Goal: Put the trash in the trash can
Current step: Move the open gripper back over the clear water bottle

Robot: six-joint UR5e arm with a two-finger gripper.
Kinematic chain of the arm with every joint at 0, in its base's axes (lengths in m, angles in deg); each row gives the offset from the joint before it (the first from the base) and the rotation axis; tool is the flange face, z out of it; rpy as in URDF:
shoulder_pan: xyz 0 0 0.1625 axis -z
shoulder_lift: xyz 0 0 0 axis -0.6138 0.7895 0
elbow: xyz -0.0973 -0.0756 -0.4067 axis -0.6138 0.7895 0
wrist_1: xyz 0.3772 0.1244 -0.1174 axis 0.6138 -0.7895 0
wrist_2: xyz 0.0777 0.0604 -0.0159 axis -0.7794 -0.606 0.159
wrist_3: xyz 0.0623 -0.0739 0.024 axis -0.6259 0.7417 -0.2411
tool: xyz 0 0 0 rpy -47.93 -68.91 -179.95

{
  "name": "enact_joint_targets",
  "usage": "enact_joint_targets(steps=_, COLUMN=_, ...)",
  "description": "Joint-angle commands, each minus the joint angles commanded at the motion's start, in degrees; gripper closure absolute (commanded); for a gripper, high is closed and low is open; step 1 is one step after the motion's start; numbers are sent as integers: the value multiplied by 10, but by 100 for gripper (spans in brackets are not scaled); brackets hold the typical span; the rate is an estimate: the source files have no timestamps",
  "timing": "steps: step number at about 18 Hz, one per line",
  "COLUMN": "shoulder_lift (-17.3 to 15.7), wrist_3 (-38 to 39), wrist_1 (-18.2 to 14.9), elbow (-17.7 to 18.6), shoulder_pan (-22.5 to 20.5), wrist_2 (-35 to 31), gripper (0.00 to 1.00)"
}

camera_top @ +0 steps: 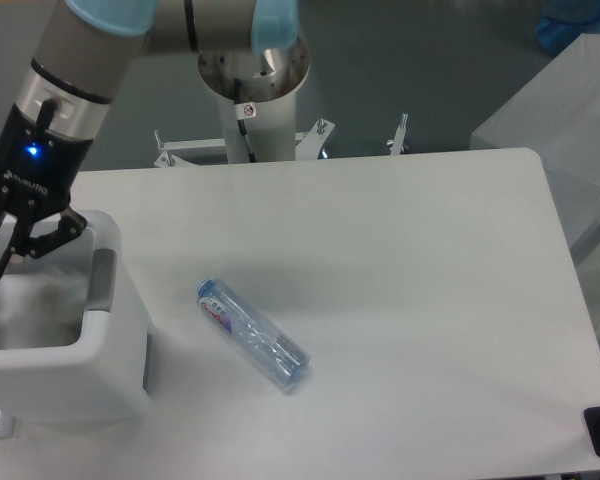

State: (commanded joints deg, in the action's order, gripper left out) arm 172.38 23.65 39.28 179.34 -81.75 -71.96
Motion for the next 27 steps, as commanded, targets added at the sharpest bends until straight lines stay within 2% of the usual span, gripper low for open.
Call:
enact_joint_targets(steps=2, shoulder_lift=-1, wrist_3=2, wrist_1=-1, elbow=-7, shoulder_pan=-5, wrist_2=-18, gripper=8)
enact_joint_targets(steps=4, shoulder_lift=-3, wrist_3=6, wrist_1=-2, elbow=-9, shoulder_pan=-33, wrist_2=-40, gripper=0)
enact_joint_targets(steps=9, shoulder_lift=-1, wrist_3=39, wrist_1=-7, elbow=11, shoulder_pan=-151, wrist_2=-52, gripper=0)
enact_joint_targets(steps=12, shoulder_lift=2, wrist_3=48, wrist_1=-7, elbow=39, shoulder_pan=-213, wrist_2=-53, gripper=0)
enact_joint_targets(steps=14, shoulder_lift=5, wrist_3=47, wrist_1=-7, elbow=60, shoulder_pan=-242, wrist_2=-54, gripper=0)
enact_joint_targets(steps=16, shoulder_lift=30, wrist_3=41, wrist_1=-5, elbow=71, shoulder_pan=-265, wrist_2=-54, gripper=0)
enact_joint_targets(steps=18, shoulder_lift=69, wrist_3=41, wrist_1=-6, elbow=62, shoulder_pan=-267, wrist_2=-67, gripper=0)
enact_joint_targets(steps=21, shoulder_lift=105, wrist_3=47, wrist_1=-8, elbow=46, shoulder_pan=-265, wrist_2=-138, gripper=0)
enact_joint_targets(steps=27, shoulder_lift=148, wrist_3=51, wrist_1=-17, elbow=55, shoulder_pan=-238, wrist_2=-206, gripper=0)
